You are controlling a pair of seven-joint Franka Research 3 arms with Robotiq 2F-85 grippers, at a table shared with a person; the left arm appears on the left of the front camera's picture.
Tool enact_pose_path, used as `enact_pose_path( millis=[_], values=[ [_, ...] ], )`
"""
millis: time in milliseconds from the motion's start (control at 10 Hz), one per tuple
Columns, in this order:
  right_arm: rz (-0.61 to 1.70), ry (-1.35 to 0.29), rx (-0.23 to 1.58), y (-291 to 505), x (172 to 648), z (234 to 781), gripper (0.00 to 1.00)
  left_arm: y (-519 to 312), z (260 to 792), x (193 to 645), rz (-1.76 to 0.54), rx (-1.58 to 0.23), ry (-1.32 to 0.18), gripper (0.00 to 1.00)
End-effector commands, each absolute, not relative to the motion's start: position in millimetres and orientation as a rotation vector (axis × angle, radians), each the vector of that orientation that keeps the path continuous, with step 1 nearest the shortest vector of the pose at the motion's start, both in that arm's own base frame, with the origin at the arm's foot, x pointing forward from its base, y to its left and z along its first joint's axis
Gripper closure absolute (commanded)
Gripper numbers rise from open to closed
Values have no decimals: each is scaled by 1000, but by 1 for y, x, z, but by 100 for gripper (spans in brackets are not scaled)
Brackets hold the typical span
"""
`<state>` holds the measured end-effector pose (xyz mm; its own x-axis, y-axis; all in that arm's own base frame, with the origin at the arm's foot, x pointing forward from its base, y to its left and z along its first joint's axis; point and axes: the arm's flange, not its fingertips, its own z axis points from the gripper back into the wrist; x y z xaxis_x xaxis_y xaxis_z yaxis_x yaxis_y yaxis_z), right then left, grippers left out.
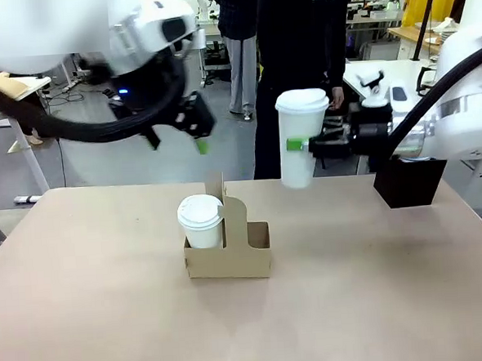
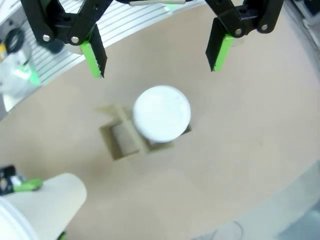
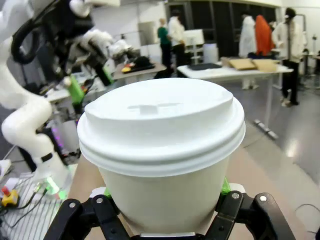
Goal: Pour a drink into a cup and package it in a carrier.
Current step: Insert the held 600 ml Paper Cup into the Cup Carrier.
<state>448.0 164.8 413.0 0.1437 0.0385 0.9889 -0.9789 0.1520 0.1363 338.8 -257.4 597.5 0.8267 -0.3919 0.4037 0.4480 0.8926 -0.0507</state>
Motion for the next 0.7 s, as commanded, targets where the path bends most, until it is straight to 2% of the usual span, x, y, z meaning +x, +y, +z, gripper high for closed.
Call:
enact_pose_path(
  millis=[0, 200, 300, 600],
  values=[
    [1129, -1113, 1157, 178, 451, 402, 20, -199, 581, 328, -586, -153, -430, 0],
    [1108, -1130, 1168, 183, 454, 398, 20, -176, 565, 331, -583, -112, -484, 0],
    [1089, -1095, 1158, 180, 443, 391, 20, -201, 585, 334, -571, -127, -417, 0],
    [1089, -1095, 1158, 180, 443, 391, 20, -201, 585, 334, -571, -127, -417, 0]
  ],
)
